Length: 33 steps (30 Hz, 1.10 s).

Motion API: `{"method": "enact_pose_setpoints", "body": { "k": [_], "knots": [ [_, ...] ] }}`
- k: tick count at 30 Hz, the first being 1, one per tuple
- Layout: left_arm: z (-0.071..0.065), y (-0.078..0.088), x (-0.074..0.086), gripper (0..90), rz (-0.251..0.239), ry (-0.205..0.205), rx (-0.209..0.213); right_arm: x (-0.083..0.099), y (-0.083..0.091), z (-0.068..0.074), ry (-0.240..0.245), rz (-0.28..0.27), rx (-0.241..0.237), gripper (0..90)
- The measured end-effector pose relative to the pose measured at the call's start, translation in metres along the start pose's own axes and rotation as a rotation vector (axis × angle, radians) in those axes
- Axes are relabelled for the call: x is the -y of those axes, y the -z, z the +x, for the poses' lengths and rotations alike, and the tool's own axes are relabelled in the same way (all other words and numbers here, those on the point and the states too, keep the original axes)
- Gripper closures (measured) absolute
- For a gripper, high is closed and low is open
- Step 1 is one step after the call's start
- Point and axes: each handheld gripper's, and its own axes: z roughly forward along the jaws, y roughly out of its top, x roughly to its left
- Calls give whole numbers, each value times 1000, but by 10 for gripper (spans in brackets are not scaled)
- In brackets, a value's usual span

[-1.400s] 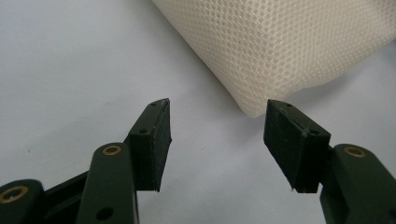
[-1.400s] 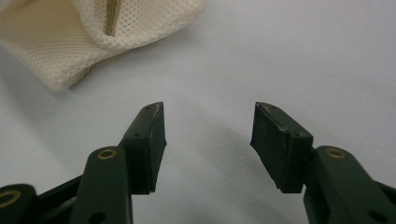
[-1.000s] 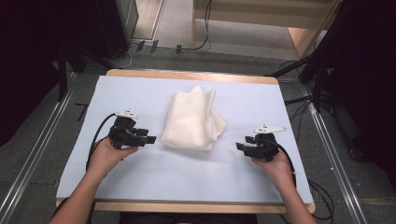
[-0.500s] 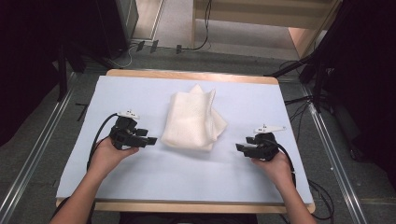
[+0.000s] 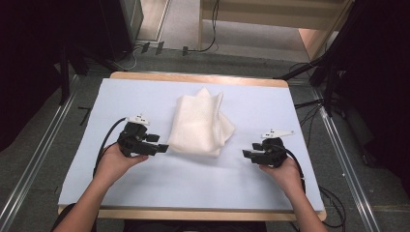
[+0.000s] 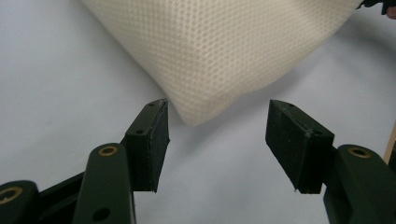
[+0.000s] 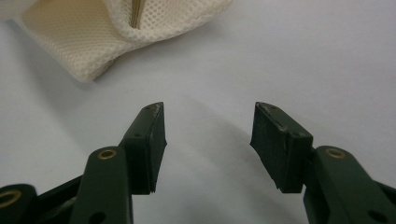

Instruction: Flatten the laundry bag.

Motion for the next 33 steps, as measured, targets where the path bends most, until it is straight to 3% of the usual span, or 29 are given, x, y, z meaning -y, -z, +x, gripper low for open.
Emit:
{"method": "enact_pose_setpoints", "body": {
  "k": [10,11,19,22,33],
  "knots": [
    [-22,-8,-13,392,8,-49,7,-3,8,7,-29,-33,-22,591],
    [-25,-10,-14,381,7,-56,10,-3,10,8,-40,-29,-29,660],
    [-39,-19,-26,377,-2,-74,54,-11,12,20,-45,-31,-84,838],
    [-43,-23,-31,362,-14,-81,80,-14,8,25,-31,-19,-100,842],
    [-57,-44,-42,267,-20,-122,99,-33,1,38,0,-22,-125,846]
  ]
}}
